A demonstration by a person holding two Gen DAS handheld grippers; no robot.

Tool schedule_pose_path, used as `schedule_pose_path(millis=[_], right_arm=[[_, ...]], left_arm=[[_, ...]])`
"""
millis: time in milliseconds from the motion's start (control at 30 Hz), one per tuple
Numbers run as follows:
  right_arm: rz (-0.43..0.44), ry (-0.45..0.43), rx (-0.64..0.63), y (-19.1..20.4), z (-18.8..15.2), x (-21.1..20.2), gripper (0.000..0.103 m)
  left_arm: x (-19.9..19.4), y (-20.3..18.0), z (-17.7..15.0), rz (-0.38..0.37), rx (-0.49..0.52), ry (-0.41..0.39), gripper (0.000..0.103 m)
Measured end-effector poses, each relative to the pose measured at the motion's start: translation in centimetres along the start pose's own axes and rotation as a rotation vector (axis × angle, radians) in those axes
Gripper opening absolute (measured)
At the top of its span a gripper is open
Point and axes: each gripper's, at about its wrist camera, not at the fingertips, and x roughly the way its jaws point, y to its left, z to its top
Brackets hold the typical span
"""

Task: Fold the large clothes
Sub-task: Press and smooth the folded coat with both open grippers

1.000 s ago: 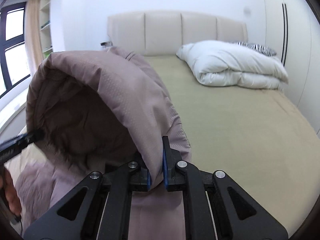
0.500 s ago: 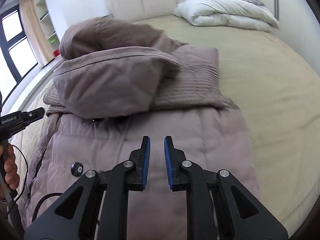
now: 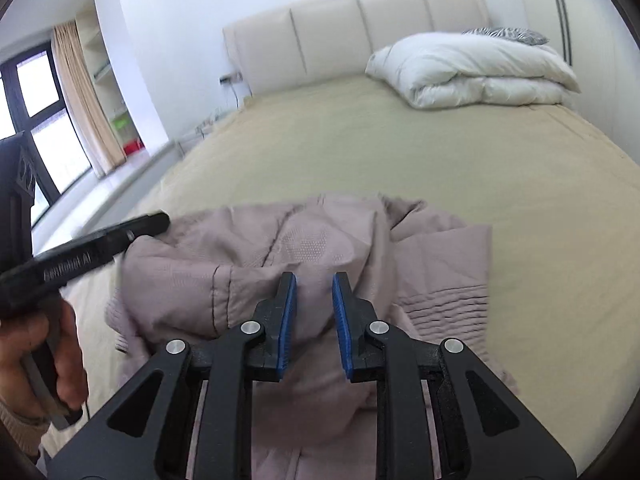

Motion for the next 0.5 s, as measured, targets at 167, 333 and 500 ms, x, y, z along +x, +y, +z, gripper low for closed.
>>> schedule_pose_path(millis=[167,333,500], right_arm=[[-0.037,0.148,0.01,-1.2,-3.0,7.8,0.018],[-0.07,0.103,-0.103,-0.5,-4.9,8.7,0.018],[-0.022,0.097,-0.016,-0.8,-1.5,5.8,0.019]], left_arm=[[5.8,1.5,-5.4,0.018,-0.026,0.111,0.039],[7.9,1.8,-6.3,0.015,-0.015,0.129,0.039],[3.1,2.3,-4.7,0.005,-0.08,0.039,0.037]])
